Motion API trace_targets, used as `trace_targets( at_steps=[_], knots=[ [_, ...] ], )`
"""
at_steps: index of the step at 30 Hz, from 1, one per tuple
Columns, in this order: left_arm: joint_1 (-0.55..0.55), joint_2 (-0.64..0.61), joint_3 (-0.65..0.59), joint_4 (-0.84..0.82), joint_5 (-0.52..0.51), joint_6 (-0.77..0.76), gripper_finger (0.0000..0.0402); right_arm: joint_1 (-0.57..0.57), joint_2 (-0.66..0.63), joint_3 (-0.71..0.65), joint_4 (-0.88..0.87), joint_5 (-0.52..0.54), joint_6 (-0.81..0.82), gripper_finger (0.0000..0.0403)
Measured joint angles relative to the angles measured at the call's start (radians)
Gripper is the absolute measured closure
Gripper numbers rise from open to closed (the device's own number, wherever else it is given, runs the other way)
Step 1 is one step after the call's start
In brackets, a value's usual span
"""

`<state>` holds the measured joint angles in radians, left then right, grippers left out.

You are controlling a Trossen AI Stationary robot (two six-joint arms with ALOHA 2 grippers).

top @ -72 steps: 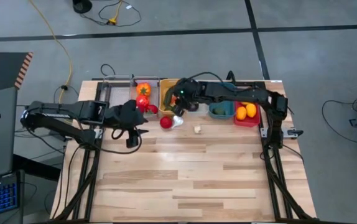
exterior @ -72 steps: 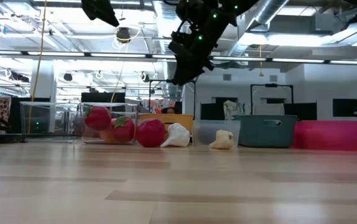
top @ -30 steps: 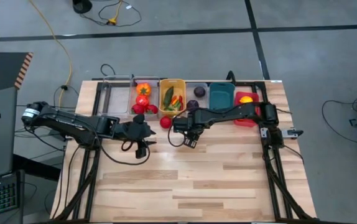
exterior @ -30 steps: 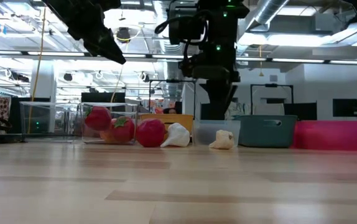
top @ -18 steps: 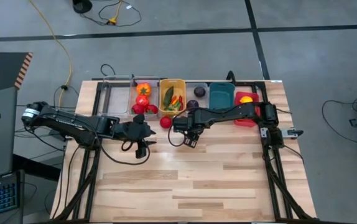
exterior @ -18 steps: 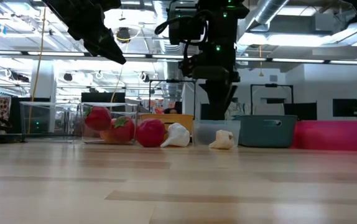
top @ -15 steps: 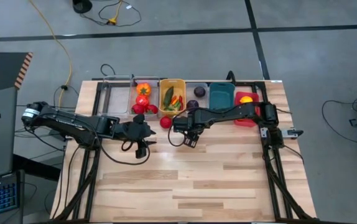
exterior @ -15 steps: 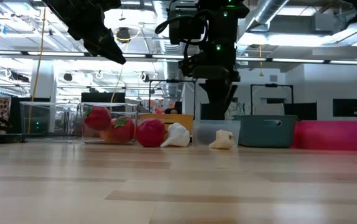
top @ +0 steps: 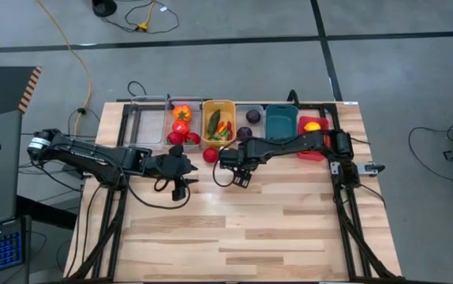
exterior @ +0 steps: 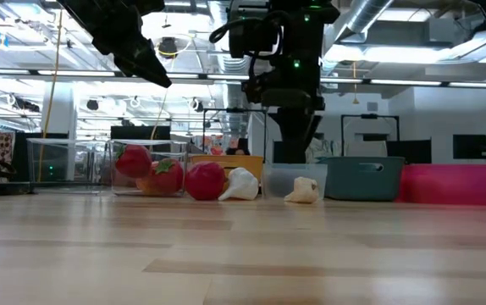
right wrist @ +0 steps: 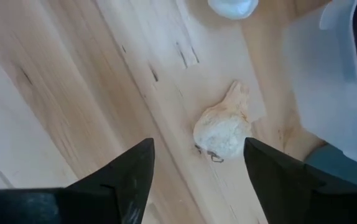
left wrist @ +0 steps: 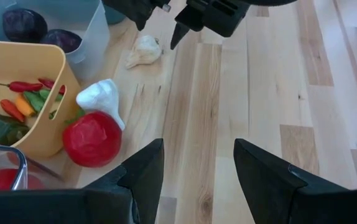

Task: Sort produce into baskets
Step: Put the garlic into the left transparent bin

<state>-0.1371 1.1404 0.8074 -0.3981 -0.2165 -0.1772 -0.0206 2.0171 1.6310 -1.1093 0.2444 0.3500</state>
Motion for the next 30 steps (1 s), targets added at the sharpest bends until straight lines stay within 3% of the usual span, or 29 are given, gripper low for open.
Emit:
trace_targets(
  at_steps=[5,17,30],
  knots=[
    [0.0,0.0,0.0,0.0,0.0,-0.001,0.0219,-0.002,0.0,-0.045,0.016,0.067,0.066,0.0127],
    [0.0,0.0,0.0,0.0,0.0,-0.003,0.0219,-0.015,-0.001,-0.155,0.159,0.072,0.072,0.0126],
    [0.0,0.0,0.0,0.0,0.0,-0.003,0.0219,-0.033,0.0,-0.223,0.24,0.149,0.095,0.0142]
  ],
)
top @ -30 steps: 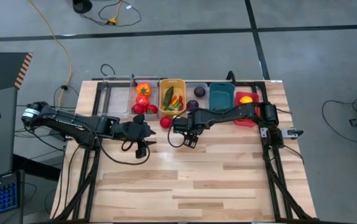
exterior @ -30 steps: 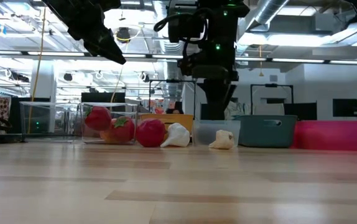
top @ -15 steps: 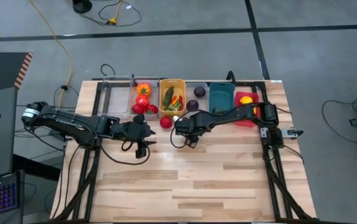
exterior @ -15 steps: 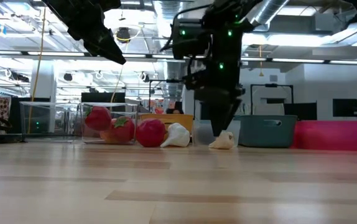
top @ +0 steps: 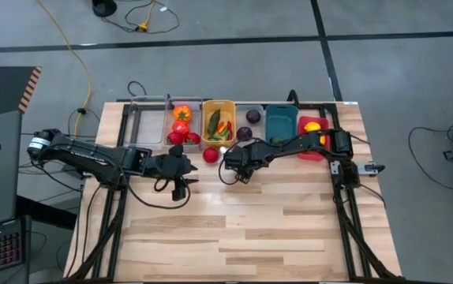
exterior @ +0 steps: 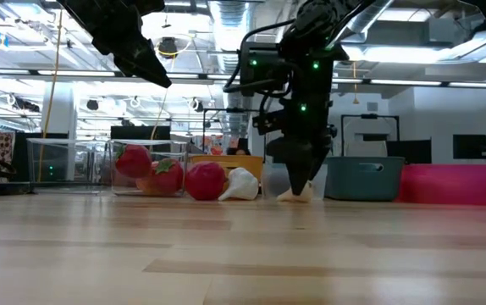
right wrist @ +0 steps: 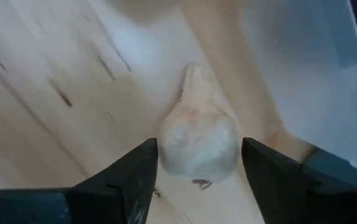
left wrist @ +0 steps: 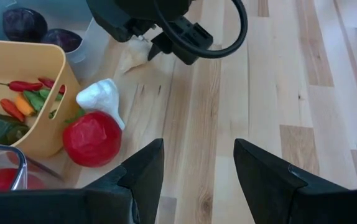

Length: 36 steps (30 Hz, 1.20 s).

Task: Sort produce into baskets
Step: Put the garlic into the left transparent bin

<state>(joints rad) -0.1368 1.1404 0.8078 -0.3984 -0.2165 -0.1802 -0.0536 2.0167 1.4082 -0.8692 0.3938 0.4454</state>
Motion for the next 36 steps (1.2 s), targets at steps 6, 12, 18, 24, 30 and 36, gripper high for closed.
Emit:
trace_targets(
  at_steps=[6,12,18,24,30,36],
  knots=[
    [0.0,0.0,0.0,0.0,0.0,0.0,0.0219,0.001,0.0,0.0,0.022,-0.002,0.0,0.0196],
    [0.0,0.0,0.0,0.0,0.0,0.0,0.0219,0.005,-0.007,0.011,0.014,-0.098,-0.007,0.0249],
    [0.0,0.0,0.0,0.005,0.0,0.016,0.0219,0.044,-0.009,0.113,0.017,-0.196,-0.076,0.0242],
    [0.0,0.0,0.0,0.008,0.0,0.018,0.0219,0.088,-0.009,0.215,0.064,-0.212,-0.112,0.0234],
    [0.0,0.0,0.0,0.008,0.0,0.018,0.0219,0.127,-0.01,0.279,0.152,-0.213,-0.142,0.0236],
    [0.0,0.0,0.0,0.009,0.0,0.018,0.0219,0.158,-0.01,0.303,0.279,-0.213,-0.206,0.0235]
  ],
)
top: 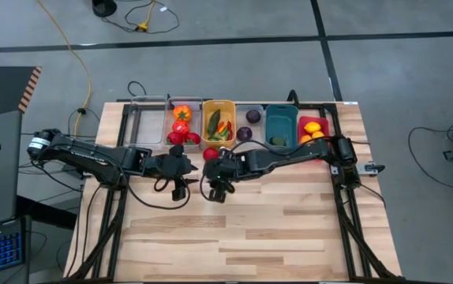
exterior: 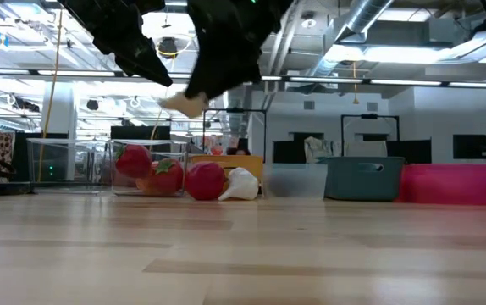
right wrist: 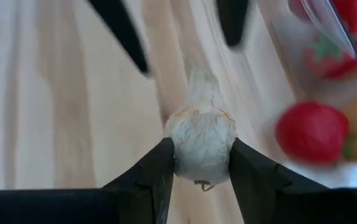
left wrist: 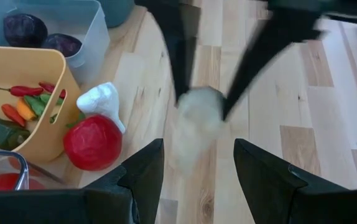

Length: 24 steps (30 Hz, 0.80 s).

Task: Sort produce into baskets
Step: Put the garlic into the left transparent bin

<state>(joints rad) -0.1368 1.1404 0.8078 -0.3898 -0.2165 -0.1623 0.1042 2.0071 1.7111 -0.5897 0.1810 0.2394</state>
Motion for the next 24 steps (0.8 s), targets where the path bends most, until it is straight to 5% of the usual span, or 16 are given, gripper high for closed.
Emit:
trace_targets(
  at_steps=[24],
  knots=[
    [-0.001,-0.001,0.001,-0.003,0.085,-0.016,0.0219,0.032,0.0,-0.001,0.205,0.001,-0.147,0.0235]
  ],
)
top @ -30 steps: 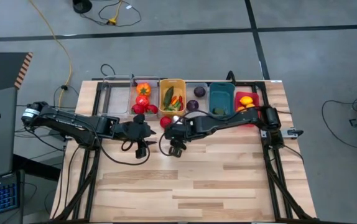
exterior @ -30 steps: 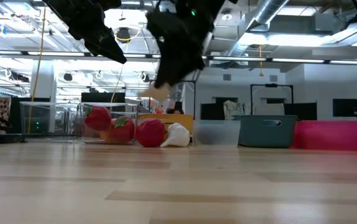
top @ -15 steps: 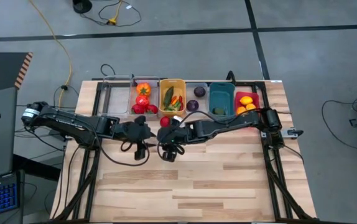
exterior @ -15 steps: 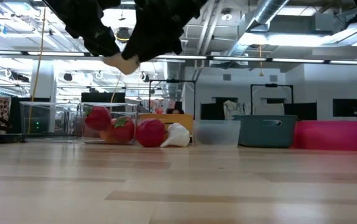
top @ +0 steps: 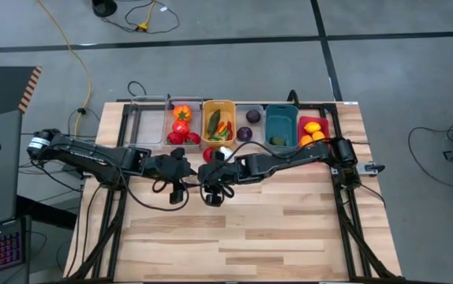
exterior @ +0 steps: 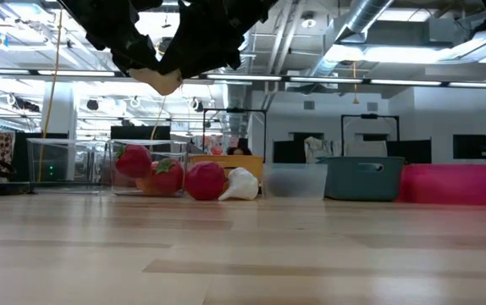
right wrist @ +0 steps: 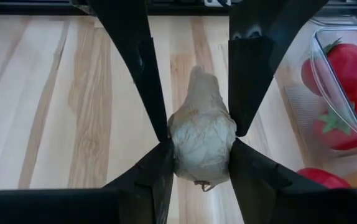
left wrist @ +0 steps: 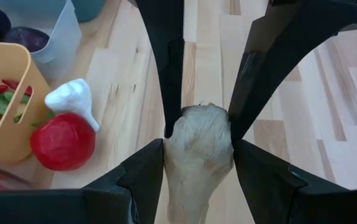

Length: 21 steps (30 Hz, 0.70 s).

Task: Sort produce into baskets
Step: Put the garlic into the left transparent bin

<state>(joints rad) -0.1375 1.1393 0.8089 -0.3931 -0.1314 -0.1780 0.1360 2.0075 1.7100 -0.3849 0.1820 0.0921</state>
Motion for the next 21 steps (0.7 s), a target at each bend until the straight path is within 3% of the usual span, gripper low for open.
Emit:
trace_targets(
  at_steps=[15,21],
  knots=[
    [0.001,0.002,0.001,-0.046,0.042,0.087,0.0219,0.001,0.001,0.002,0.046,0.0,0.004,0.0234],
    [0.0,0.003,-0.001,-0.049,0.006,0.087,0.0219,0.0,-0.002,0.005,0.051,0.001,0.004,0.0234]
  ],
)
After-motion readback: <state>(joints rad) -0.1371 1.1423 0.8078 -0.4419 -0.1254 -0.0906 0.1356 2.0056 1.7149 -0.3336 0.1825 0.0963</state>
